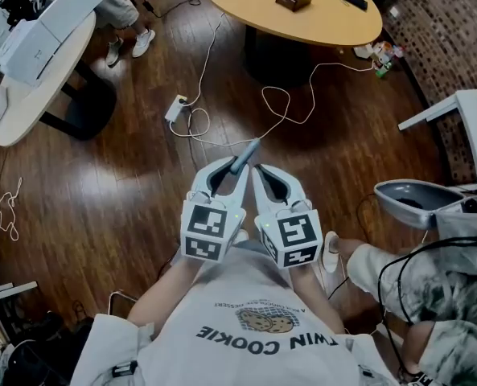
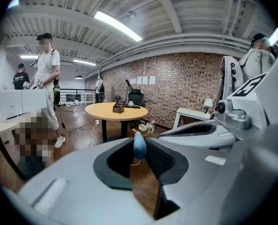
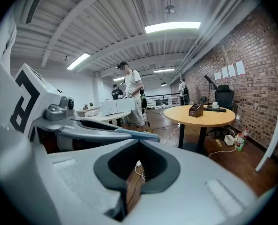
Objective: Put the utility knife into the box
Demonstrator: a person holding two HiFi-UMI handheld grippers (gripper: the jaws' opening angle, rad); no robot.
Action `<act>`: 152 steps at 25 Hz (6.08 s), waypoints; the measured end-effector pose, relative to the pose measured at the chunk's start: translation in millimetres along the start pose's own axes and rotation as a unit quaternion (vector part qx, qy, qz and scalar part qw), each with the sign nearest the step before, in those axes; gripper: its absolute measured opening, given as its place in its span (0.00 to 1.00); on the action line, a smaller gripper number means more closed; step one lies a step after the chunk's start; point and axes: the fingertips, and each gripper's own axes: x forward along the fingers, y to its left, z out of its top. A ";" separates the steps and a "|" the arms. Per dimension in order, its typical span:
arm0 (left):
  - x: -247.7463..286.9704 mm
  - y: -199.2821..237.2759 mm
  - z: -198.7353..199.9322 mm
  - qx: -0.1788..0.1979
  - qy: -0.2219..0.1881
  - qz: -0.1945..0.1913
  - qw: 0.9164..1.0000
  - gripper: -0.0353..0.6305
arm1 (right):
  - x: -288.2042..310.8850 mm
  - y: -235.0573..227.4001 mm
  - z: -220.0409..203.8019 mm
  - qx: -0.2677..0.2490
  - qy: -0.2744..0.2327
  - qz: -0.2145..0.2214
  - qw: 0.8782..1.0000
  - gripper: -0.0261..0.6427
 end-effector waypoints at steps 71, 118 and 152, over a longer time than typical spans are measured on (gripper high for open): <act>435.5 176.3 185.6 0.064 0.026 -0.126 0.990 0.17 | 332.0 -348.4 156.6 0.051 -0.002 -0.121 0.991 0.04; 675.3 248.3 251.4 0.496 0.085 -0.233 0.832 0.17 | 471.1 -510.1 211.1 0.106 0.019 -0.225 0.968 0.04; 764.0 224.1 195.6 0.677 0.096 -0.321 0.655 0.17 | 472.9 -547.8 189.2 0.137 0.052 -0.283 0.948 0.04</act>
